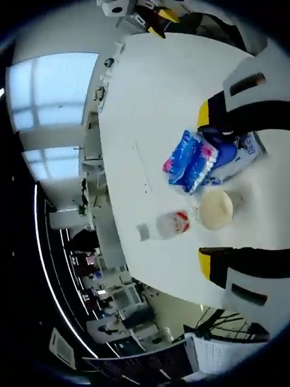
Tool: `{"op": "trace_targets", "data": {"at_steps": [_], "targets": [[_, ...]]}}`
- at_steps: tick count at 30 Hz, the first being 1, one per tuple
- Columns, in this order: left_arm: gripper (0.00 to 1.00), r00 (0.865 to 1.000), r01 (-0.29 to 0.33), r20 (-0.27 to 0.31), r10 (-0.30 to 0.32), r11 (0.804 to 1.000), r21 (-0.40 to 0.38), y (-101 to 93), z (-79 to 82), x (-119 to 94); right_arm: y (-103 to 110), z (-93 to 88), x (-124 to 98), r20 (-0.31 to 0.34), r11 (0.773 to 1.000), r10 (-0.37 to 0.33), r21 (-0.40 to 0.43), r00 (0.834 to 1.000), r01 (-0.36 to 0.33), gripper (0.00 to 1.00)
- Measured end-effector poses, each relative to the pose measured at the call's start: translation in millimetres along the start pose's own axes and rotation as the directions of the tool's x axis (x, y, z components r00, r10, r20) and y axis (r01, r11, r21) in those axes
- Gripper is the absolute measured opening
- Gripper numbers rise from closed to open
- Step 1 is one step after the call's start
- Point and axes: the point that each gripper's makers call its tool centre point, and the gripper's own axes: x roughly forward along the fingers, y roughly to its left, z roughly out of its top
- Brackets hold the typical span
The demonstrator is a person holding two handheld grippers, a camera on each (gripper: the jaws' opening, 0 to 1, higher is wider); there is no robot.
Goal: Arrange the tabletop items into an orderly group along one side of the table until the central work area is clear of visible clutter.
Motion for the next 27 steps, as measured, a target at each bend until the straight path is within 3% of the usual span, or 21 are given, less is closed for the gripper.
{"op": "trace_targets", "data": {"at_steps": [9, 17, 22, 27], "targets": [[0.95, 0.997, -0.013, 0.072, 0.02, 0.995, -0.096, -26.5, -3.6, -54.4, 0.6, 0.6, -33.0, 0.06, 0.998, -0.064, -0.009, 0.996, 0.065, 0.46], [0.98, 0.997, 0.005, 0.078, 0.004, 0.994, -0.109, -42.2, -9.2, -70.9, 7.3, 13.9, -51.9, 0.139, 0.995, -0.092, 0.036, 0.986, 0.088, 0.53], [0.97, 0.997, 0.051, 0.065, -0.045, 0.994, -0.096, -57.7, -18.5, -80.2, 16.6, 11.6, -56.3, 0.143, 0.996, -0.092, 0.024, 0.985, 0.089, 0.54], [0.97, 0.998, 0.036, 0.045, -0.032, 0.997, -0.073, -68.8, -25.9, -92.7, 17.7, 12.0, -60.1, 0.16, 0.998, -0.053, 0.026, 0.986, 0.05, 0.55]]}}
